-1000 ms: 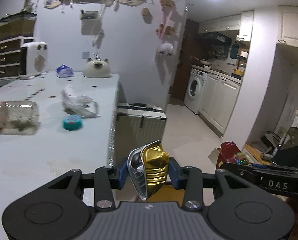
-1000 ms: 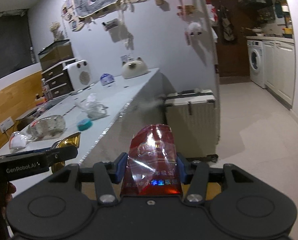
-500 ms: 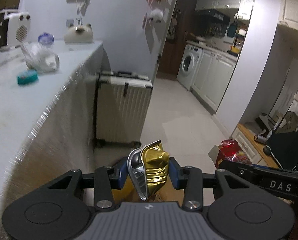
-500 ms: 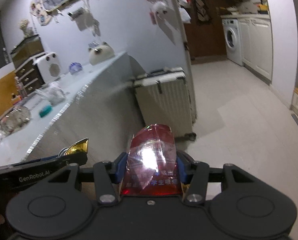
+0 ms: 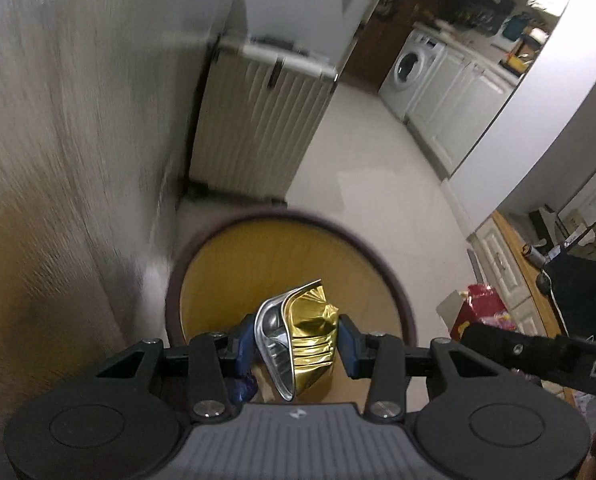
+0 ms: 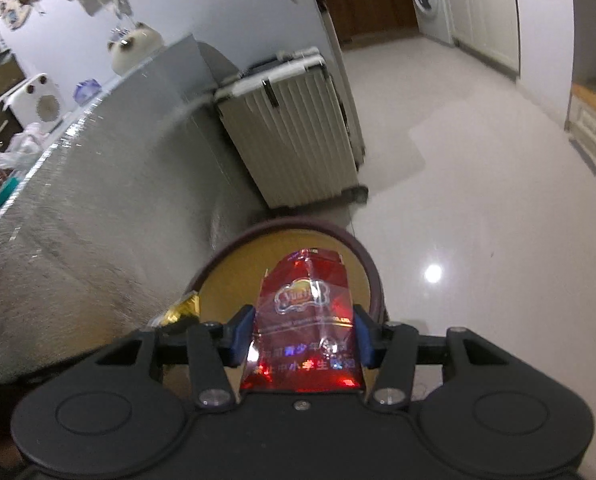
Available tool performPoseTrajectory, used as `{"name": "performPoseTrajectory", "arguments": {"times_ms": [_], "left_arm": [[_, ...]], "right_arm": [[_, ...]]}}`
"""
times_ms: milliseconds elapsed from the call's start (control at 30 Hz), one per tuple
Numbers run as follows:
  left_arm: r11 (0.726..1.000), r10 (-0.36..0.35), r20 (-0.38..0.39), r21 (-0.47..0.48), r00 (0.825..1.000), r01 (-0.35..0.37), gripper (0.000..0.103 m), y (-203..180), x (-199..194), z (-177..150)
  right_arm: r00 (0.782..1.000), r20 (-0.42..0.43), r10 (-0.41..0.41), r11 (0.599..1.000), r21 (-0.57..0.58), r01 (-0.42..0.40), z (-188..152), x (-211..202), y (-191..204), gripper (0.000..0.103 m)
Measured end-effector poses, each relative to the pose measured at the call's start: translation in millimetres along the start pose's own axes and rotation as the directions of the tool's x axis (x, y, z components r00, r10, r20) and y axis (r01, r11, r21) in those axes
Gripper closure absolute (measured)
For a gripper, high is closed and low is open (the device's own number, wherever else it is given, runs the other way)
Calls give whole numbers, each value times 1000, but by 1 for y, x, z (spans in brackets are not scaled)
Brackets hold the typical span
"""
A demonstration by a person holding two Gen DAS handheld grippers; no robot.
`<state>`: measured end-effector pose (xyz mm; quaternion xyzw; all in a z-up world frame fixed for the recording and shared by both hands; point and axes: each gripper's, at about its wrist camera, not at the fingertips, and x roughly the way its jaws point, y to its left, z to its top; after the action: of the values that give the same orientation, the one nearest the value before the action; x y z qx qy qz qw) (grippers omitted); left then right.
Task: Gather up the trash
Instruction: 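Open both tools to drop the wrapper and snack bag into the wastebasket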
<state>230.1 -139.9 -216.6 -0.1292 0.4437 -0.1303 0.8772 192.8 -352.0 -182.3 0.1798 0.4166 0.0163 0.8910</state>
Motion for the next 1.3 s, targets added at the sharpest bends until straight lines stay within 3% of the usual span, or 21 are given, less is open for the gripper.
{"name": "performPoseTrajectory", "arguments": {"times_ms": [200, 333, 567, 700, 900, 1033, 1167, 1300], "left_arm": [[1000, -1, -60, -4, 998, 1, 60, 12, 36, -3], [999, 29, -90, 45, 995, -25, 60, 14, 53, -10], [997, 31, -97, 73, 995, -24, 59, 19, 72, -7], [995, 48, -139, 94, 989, -35, 54, 18, 79, -11], [991, 48, -139, 127, 989, -30, 37, 13, 77, -14], [989, 50, -151, 147, 987, -28, 36, 10, 73, -16], [987, 57, -155, 160, 986, -32, 23, 6, 67, -16], [985, 66, -155, 169, 986, -39, 21, 2, 60, -15]], "right_arm": [[997, -81, 5, 999, 49, -1, 5, 41, -5, 51], [989, -144, 12, 997, 82, 0, 9, 73, -6, 51], [975, -223, 5, 995, 97, 17, 12, 124, -3, 50], [971, -239, -17, 996, 85, 38, 13, 143, -2, 43], [959, -278, -59, 997, 37, 72, 12, 148, -1, 38], [955, -290, -63, 997, 26, 74, 13, 142, -4, 39], [955, -295, -42, 999, 15, 48, 14, 133, -6, 38], [957, -286, -42, 999, -20, 38, 15, 121, -4, 37]]}}
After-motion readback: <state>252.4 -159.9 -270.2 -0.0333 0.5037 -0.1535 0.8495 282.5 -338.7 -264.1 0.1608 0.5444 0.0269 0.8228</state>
